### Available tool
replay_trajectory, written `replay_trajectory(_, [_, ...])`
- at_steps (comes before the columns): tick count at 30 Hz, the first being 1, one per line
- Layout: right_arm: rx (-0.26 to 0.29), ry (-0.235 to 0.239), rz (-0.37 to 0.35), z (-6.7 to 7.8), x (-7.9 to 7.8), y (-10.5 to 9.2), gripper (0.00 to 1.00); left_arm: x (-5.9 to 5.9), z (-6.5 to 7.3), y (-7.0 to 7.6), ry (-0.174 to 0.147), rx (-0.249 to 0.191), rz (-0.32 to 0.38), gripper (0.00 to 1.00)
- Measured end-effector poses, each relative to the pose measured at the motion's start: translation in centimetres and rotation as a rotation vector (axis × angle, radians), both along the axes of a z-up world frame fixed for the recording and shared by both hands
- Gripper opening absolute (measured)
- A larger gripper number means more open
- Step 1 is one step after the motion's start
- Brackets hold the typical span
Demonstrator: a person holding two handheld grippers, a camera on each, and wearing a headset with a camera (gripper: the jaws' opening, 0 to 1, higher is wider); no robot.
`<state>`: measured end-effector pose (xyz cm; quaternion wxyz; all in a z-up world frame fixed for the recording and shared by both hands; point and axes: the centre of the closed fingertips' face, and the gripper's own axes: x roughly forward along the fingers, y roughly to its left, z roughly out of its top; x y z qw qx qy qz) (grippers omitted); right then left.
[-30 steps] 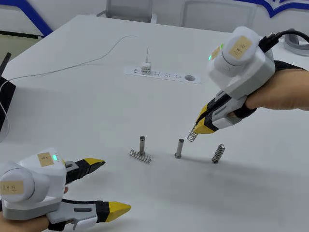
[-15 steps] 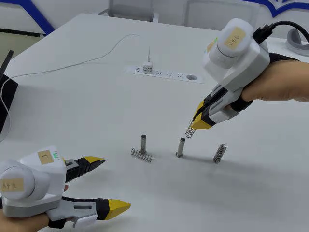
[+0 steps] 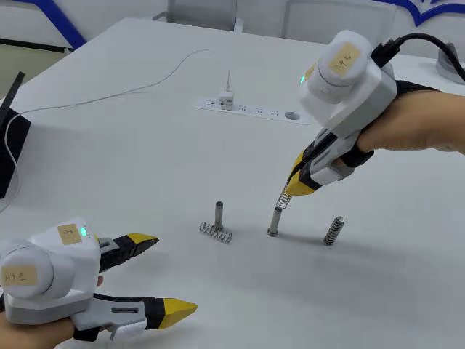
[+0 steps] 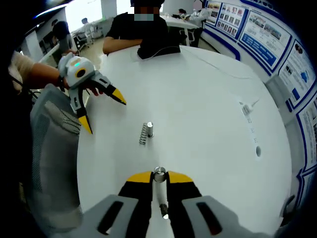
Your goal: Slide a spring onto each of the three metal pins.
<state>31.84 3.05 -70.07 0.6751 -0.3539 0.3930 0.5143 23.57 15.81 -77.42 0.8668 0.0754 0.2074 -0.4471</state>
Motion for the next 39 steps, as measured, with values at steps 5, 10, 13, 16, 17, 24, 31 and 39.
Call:
replay_trajectory(5, [-0.007, 0.008, 0.003, -0.3, -0.1, 0.1, 0.12, 0.0, 0.0, 0.0, 0.001, -0.001, 0.002, 0.73])
replay_trajectory(10, [-0.011, 0.012, 0.003, -0.5, 0.0, 0.1, 0.12, 0.0, -0.1, 0.1, 0.002, 0.000, 0.003, 0.72])
replay_trajectory(13, [-0.013, 0.017, 0.003, -0.6, 0.0, 0.1, 0.12, 0.0, -0.1, 0.1, 0.002, -0.001, 0.004, 0.72])
replay_trajectory(16, [-0.017, 0.020, 0.004, -0.8, 0.0, 0.1, 0.12, 0.0, -0.1, 0.1, 0.002, -0.002, 0.005, 0.72])
replay_trajectory(17, [-0.017, 0.020, 0.005, -0.9, 0.1, 0.1, 0.12, 0.0, -0.1, 0.2, 0.002, -0.001, 0.005, 0.72])
replay_trajectory(24, [-0.023, 0.032, 0.006, -1.2, 0.0, 0.2, 0.12, 0.0, -0.1, 0.2, 0.004, -0.002, 0.006, 0.72])
replay_trajectory(31, [-0.030, 0.044, 0.007, -1.6, 0.0, 0.3, 0.12, 0.0, -0.1, 0.2, 0.004, 0.000, 0.005, 0.72])
replay_trajectory(39, [-0.037, 0.059, 0.006, -2.1, 0.2, 0.4, 0.12, -0.1, -0.2, 0.3, 0.007, 0.001, 0.006, 0.72])
